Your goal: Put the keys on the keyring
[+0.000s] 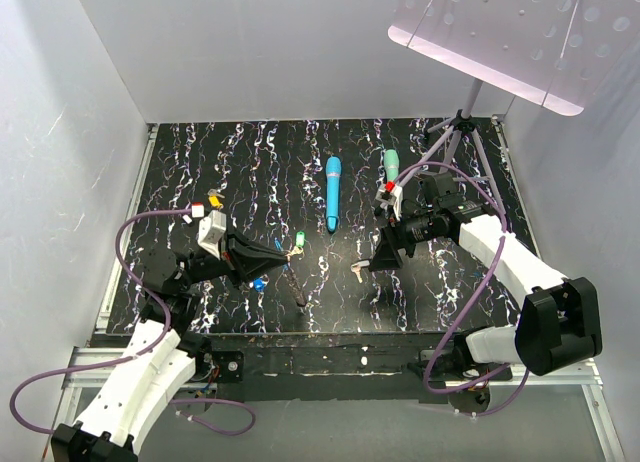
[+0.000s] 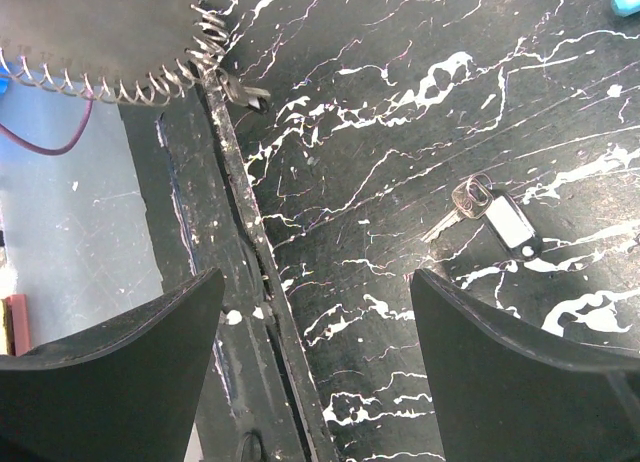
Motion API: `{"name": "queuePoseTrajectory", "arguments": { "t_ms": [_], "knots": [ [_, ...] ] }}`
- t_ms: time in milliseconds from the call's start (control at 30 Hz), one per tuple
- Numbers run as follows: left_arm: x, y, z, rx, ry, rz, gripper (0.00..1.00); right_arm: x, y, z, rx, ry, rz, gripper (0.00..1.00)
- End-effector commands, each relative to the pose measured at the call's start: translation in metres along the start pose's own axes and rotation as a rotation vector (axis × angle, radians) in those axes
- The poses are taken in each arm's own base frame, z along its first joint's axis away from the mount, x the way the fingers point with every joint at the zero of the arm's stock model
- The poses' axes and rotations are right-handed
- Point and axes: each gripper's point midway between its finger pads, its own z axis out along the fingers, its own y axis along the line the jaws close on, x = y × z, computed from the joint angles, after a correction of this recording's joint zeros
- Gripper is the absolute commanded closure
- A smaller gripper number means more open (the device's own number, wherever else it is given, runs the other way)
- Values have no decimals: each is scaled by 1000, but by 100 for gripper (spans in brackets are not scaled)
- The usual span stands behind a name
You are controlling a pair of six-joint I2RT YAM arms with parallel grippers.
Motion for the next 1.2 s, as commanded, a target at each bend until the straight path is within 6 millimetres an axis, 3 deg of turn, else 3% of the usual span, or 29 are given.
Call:
{"name": "queuePoseTrajectory", "arguments": {
  "t_ms": [0,600,700,900,1033,1067,1167],
  "knots": [
    [-10,-4,-1,0,-26,41,100,-4,3,2,-25,-20,-15,16],
    [-9,0,-3,-33,-28,48,100,-3,-1,5,-12,-20,17,16],
    [-8,2,-3,-43,-28,53,100,-5,-5,6,4,-22,46,16],
    [-6,5,-3,-51,-21,52,100,-7,-32,10,126,-21,139,16],
    [-4,7,-4,-64,-21,57,100,-6,-37,18,99,14,181,16],
    [-3,7,-4,-63,-18,56,100,-5,-36,20,93,36,175,28],
    [-3,8,-4,-67,-15,63,100,0,-39,29,98,114,149,31]
  ]
}}
